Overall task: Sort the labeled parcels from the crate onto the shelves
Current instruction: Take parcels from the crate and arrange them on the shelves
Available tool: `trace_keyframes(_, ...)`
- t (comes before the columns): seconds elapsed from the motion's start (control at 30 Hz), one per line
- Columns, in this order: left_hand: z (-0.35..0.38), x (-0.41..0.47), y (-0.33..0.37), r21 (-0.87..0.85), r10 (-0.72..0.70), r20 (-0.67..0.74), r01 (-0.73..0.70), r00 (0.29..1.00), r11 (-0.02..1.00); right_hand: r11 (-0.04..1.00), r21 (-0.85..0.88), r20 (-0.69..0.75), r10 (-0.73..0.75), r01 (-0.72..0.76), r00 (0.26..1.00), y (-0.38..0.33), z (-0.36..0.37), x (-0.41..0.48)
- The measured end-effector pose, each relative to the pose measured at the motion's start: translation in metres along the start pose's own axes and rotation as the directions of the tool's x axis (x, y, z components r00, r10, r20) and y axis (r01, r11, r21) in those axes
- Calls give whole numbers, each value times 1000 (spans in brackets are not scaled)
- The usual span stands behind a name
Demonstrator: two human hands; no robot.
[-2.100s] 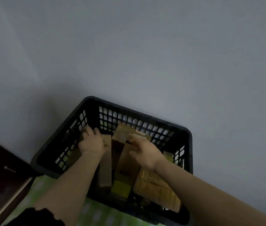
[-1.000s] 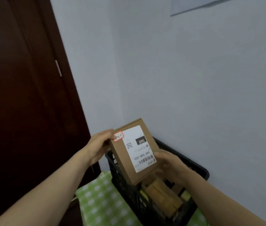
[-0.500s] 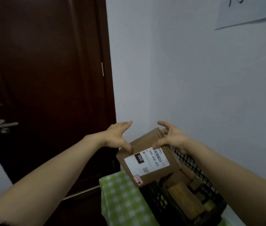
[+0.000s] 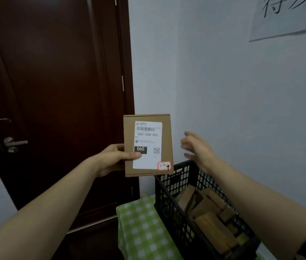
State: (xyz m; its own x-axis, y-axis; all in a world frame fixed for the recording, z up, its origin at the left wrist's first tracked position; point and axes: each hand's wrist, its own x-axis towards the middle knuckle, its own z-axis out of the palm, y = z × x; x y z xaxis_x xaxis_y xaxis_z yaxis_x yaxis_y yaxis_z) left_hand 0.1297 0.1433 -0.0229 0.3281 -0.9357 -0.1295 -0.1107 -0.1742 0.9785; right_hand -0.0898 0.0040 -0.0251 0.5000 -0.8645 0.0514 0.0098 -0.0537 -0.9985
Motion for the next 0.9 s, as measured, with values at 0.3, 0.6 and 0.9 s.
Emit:
trace_keyframes(0.3,-6,-16,0,-139,-13,-85,1,996,990,995,47,338,69,-90,939,9,33,-15)
trace_keyframes(0.6,-20,-39,2,-131,-37,-173,14,984,991,997,59,407,24,-53,913,2,57,-17)
trace_keyframes(0.9,-86,-97,-14,-183,-88,-362,21,928,983,980,115,522,82,-165,849,1,150,2)
